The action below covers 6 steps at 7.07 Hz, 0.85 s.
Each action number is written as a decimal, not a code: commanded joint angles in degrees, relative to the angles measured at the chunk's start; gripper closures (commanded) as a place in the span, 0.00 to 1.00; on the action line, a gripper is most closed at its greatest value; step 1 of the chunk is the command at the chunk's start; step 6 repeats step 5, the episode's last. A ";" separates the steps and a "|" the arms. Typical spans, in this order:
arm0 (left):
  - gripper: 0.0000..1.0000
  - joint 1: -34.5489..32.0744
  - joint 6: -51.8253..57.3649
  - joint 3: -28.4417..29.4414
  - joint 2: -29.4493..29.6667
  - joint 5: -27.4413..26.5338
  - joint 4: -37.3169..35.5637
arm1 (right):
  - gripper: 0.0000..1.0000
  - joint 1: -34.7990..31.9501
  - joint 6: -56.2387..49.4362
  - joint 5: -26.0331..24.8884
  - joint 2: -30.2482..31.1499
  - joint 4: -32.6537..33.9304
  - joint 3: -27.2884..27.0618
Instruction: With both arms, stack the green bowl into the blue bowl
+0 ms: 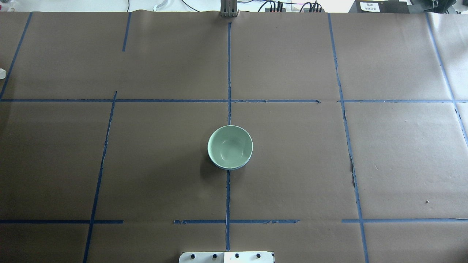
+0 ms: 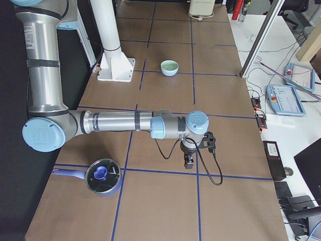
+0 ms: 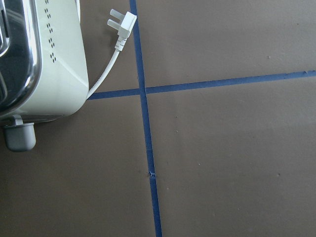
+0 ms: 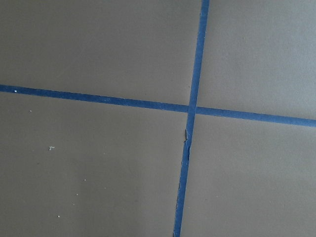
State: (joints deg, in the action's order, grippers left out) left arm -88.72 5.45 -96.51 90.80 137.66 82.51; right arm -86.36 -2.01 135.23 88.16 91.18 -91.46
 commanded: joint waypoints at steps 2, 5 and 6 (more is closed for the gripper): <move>0.00 0.04 0.18 0.10 0.00 -0.73 0.11 | 0.00 0.05 0.08 0.21 0.08 -0.04 0.05; 0.00 0.04 0.18 -0.34 0.61 -0.82 -0.15 | 0.00 0.05 0.08 0.12 0.08 -0.04 0.22; 0.00 0.04 0.18 -0.34 0.61 -0.82 -0.15 | 0.00 0.05 0.08 0.12 0.08 -0.04 0.22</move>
